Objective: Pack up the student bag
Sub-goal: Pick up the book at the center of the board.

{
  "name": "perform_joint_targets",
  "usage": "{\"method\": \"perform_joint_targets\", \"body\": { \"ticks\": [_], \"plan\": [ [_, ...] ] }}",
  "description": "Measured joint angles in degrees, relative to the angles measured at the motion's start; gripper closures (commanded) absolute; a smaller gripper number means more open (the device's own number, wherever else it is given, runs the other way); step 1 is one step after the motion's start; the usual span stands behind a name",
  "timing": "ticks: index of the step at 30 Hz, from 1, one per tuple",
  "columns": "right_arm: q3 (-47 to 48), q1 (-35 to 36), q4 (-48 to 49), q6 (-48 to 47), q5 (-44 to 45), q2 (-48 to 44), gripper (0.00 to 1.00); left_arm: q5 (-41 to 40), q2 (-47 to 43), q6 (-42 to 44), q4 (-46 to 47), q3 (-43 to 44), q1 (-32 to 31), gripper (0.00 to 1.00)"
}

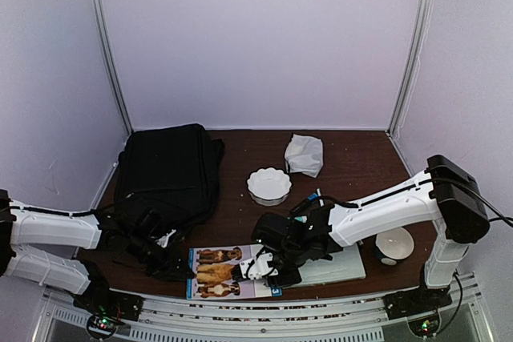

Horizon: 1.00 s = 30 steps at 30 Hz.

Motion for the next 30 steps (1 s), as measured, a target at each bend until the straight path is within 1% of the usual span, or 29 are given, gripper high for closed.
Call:
{"method": "perform_joint_targets", "body": {
  "ticks": [7,11,16,17,18,19,21,22,24,25,26,28,30],
  "plan": [
    [0.1,-0.2,0.0,0.8,0.0,0.0,0.64,-1.3,-1.6,0.4,-3.1,0.5,0.0,1.0],
    [0.1,-0.2,0.0,1.0,0.0,0.1,0.64,-1.7,-3.7,0.6,-5.0,1.2,0.0,1.0],
    [0.2,-0.3,0.0,1.0,0.0,0.1,0.64,-2.5,-5.0,0.6,-5.1,1.6,0.0,1.0],
    [0.2,-0.3,0.0,1.0,0.0,0.1,0.64,-2.6,-5.2,0.7,-5.1,1.8,0.0,0.96],
    [0.2,-0.3,0.0,1.0,0.0,0.1,0.64,-2.8,-5.2,0.7,-5.1,2.0,0.0,0.9],
    [0.2,-0.3,0.0,1.0,0.0,0.1,0.64,-3.0,-5.3,0.8,-5.0,2.2,0.0,0.86],
    [0.2,-0.3,0.0,1.0,0.0,0.1,0.64,-2.8,-5.6,0.9,-4.3,2.6,0.0,0.83],
    [0.2,-0.4,0.0,1.0,0.0,0.1,0.64,-2.7,-5.7,1.0,-4.2,2.8,0.0,0.79],
    [0.2,-0.4,0.0,1.0,0.0,0.2,0.64,-2.7,-5.7,1.2,-3.9,3.2,0.0,0.68],
    [0.2,-0.4,0.0,1.0,0.0,0.2,0.64,-2.6,-5.7,1.2,-3.5,3.3,0.0,0.68],
    [0.2,-0.4,0.0,1.0,0.0,0.2,0.64,-2.4,-5.7,1.2,-3.0,3.3,0.0,0.74],
    [0.3,-0.4,0.0,1.0,0.0,0.2,0.64,-2.4,-5.7,1.3,-2.7,3.4,0.0,0.91],
    [0.3,-0.5,0.0,1.0,0.1,0.2,0.64,-2.8,-5.7,1.2,-3.1,3.4,0.1,0.99]
  ]
}}
